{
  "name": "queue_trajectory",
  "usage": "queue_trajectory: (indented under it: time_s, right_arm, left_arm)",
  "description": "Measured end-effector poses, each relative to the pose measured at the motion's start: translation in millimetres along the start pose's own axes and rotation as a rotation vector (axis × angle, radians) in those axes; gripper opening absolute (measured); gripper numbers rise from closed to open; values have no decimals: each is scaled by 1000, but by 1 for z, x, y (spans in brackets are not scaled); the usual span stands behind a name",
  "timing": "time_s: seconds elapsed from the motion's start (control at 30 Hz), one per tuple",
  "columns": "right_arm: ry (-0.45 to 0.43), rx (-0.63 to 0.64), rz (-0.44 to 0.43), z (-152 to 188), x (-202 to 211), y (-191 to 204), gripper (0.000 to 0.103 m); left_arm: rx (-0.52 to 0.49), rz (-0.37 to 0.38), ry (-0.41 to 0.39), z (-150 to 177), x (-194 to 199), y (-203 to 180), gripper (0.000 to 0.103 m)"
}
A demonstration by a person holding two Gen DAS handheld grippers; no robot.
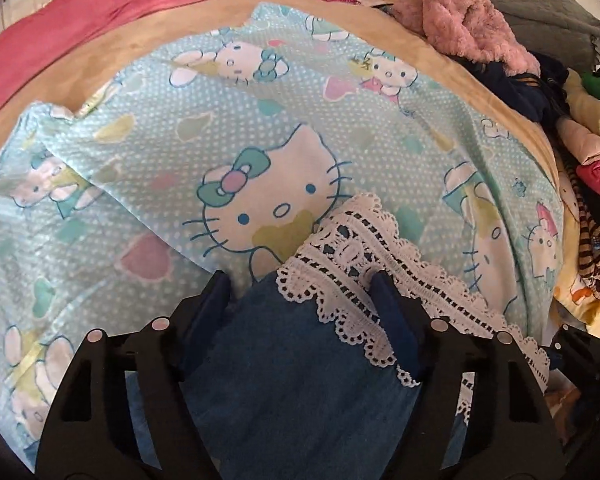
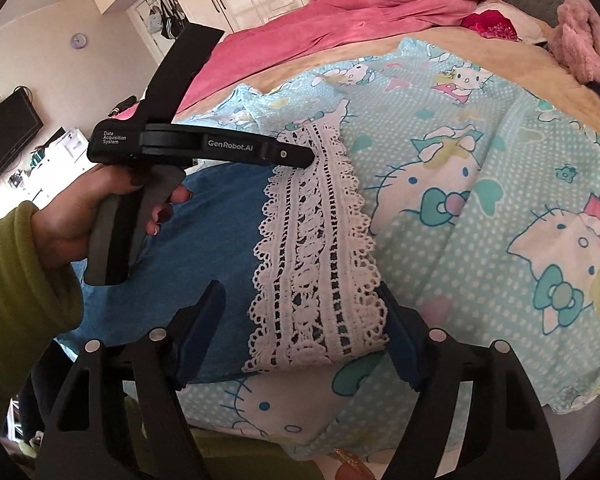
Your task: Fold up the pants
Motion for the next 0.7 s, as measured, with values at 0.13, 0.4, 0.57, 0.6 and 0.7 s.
queue_trajectory:
  time_s: [0.13, 0.4, 0.57, 0.6, 0.7]
  right_arm:
    - [6, 17, 12, -2, -3, 3, 54]
    - [7, 43, -36, -7, -5, 13, 29]
    - [-27, 87, -58, -15, 8, 31, 28]
    - [-37, 97, -67, -17, 11, 35, 28]
    - [-69, 154, -95, -24, 21, 56, 28]
  left_arm:
    - [37, 15, -2, 3, 1, 0, 49]
    - [52, 13, -54, 7, 17, -4, 12]
    - [81, 80, -116, 13, 40, 6, 10]
    - [90, 93, -133, 14, 45, 9, 10]
    - [109, 126, -192, 20, 67, 18, 10]
Point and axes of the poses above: each gripper's, at about its wrist camera, not at the fingertips, and x roughly against the way its jaws point, y to its left, z to its underside, the point moved 1 cm from there along -x, roughly the way its jaws point, and after that the axes turned 4 degrees about x, right-handed, at the moved point
